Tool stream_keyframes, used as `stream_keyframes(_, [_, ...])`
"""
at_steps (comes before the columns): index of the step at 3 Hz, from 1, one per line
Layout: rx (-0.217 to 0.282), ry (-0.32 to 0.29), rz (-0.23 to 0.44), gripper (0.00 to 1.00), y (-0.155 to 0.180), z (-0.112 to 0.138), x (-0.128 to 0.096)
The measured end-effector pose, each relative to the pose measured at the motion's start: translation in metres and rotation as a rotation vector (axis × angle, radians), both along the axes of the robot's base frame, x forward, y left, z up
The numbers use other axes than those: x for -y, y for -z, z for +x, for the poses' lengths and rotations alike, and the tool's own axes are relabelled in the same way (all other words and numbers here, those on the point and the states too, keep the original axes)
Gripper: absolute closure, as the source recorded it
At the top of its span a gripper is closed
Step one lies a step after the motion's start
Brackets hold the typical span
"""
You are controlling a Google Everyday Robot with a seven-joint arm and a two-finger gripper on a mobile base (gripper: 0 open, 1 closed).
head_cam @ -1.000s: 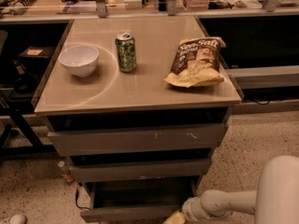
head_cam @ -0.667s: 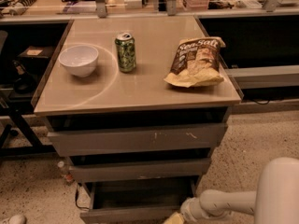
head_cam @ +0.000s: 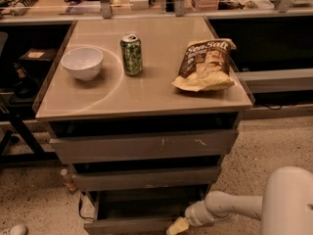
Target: Open bottom drawer
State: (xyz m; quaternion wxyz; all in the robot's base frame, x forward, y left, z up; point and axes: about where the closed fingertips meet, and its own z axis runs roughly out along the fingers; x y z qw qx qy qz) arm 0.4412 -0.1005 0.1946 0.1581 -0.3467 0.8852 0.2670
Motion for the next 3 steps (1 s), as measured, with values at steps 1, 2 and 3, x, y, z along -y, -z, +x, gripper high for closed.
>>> stream_keyframes(1, [-0.013,-0.015,-0.014,0.0,-0.004,-0.005,0.011])
stream_keyframes(2, [-0.042,-0.018,-0.039,0.0,-0.007,-0.02,0.022])
stream_keyframes(3, [-0.075,-0.004,-0.054,0.0,-0.007,-0.033,0.032])
